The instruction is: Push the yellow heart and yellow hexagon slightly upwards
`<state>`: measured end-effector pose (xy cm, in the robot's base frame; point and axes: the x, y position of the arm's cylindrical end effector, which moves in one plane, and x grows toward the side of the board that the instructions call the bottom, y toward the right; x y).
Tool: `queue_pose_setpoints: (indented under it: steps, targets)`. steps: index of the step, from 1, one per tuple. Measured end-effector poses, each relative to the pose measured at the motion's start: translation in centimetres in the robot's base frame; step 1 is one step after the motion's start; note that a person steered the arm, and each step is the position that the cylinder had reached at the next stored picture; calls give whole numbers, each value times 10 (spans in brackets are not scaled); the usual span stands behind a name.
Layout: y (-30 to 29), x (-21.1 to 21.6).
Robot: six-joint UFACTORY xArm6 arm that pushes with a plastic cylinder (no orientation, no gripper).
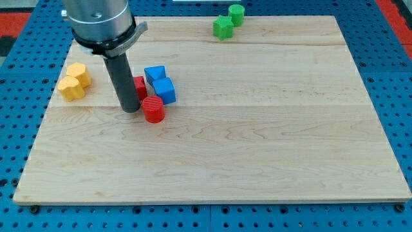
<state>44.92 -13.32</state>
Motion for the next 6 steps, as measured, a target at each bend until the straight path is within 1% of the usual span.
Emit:
queue_pose_setpoints:
  steps: [1,2,3,5,6]
  targets:
    - [-10,44]
    - [-55,43]
    - [-116,21]
    - [-101,-77]
    - [-94,-97]
